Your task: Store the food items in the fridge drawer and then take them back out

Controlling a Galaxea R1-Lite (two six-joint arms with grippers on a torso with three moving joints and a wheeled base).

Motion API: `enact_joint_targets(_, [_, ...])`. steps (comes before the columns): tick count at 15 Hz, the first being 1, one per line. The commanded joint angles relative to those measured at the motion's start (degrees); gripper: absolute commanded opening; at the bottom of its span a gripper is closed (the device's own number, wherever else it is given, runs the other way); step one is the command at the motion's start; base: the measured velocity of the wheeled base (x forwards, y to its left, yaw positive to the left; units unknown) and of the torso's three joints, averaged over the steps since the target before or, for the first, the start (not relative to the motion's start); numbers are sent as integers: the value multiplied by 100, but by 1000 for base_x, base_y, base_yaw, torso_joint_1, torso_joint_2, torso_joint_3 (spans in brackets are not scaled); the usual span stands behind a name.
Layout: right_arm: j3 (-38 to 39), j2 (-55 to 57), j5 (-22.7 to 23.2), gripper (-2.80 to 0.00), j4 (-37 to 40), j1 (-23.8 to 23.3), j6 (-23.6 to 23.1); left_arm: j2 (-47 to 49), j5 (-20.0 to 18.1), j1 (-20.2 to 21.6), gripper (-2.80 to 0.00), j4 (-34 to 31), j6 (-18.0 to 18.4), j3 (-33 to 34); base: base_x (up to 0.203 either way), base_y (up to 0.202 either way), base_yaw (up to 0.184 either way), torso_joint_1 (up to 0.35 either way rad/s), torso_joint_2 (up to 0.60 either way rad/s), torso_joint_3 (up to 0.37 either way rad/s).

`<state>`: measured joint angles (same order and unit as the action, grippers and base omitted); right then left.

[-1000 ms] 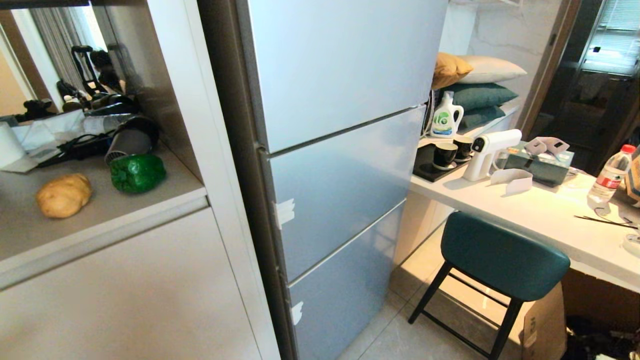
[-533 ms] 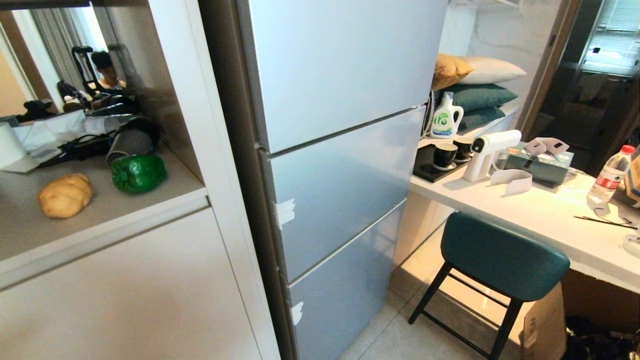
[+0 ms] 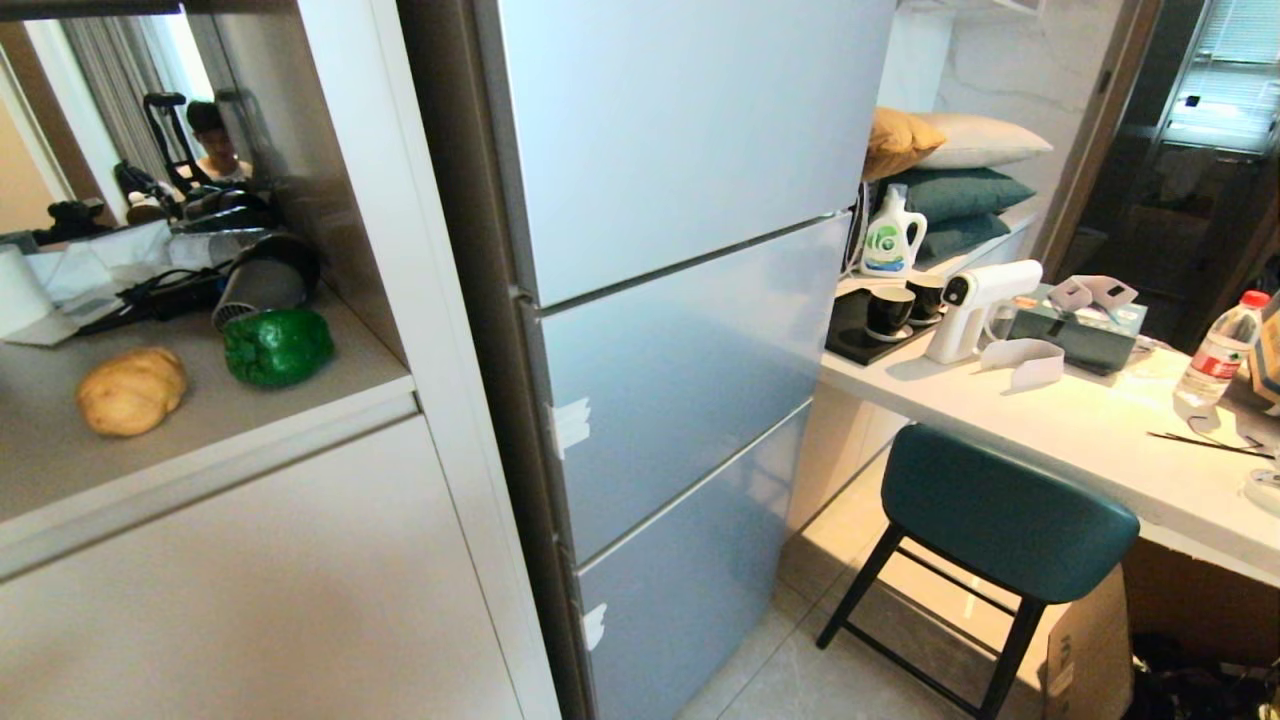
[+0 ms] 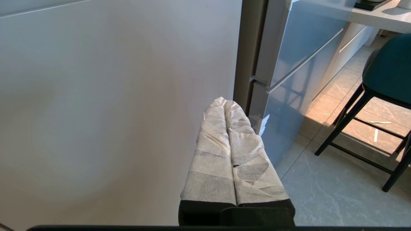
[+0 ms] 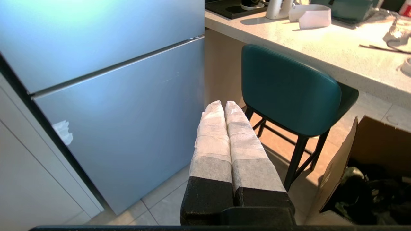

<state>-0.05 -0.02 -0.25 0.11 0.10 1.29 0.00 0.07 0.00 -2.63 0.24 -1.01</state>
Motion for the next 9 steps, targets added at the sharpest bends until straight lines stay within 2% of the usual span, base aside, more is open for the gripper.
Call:
enact_joint_targets(1, [3,11,-2,-280,15,0,13,5,1,0,-280,0,2,2,0,0,0,0,0,0])
enact_joint_targets(5, [-1,11,-2,-280,15,-1,20,1,1,0,-280,0,2,-3,-1,-1,15,0,0,0])
enact_joint_targets(9, [3,11,-2,-280,7,4,20,7,1,0,-280,0,2,4,-1,-6,166,1,1,2])
